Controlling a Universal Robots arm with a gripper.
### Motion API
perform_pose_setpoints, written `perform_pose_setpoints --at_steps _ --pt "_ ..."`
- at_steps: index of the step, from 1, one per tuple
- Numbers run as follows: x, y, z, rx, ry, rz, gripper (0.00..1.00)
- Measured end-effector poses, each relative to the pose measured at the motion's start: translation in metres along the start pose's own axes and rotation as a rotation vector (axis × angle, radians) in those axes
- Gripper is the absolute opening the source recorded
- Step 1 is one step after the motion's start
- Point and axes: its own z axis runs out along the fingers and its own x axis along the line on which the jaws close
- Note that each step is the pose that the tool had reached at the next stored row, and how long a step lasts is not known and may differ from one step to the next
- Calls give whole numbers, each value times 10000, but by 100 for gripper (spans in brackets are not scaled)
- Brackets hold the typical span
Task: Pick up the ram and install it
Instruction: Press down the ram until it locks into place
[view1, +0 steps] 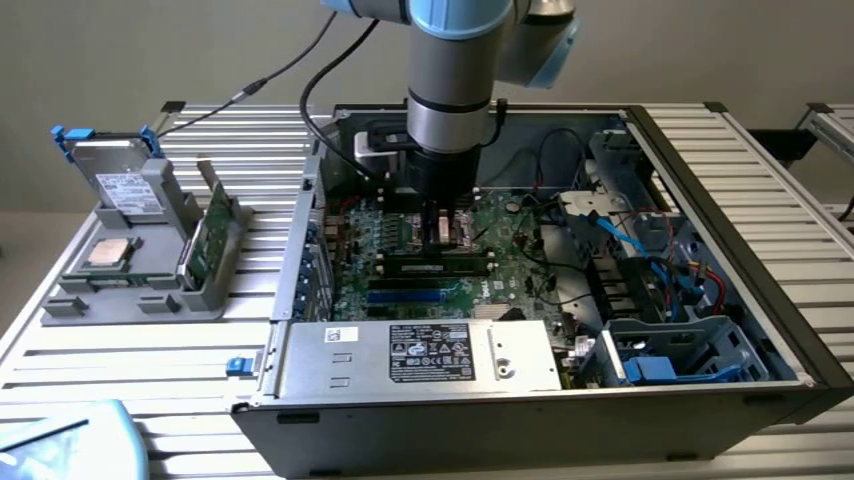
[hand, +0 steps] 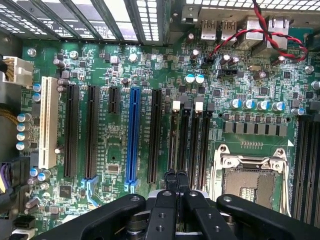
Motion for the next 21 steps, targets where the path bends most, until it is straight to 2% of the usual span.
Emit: perform_pose_setpoints --at_steps 14,16,21 --pt "3 2 3 2 -3 1 11" --pt "2 2 -27 10 -18 1 11" --pt "3 6 -90 3 -6 1 11"
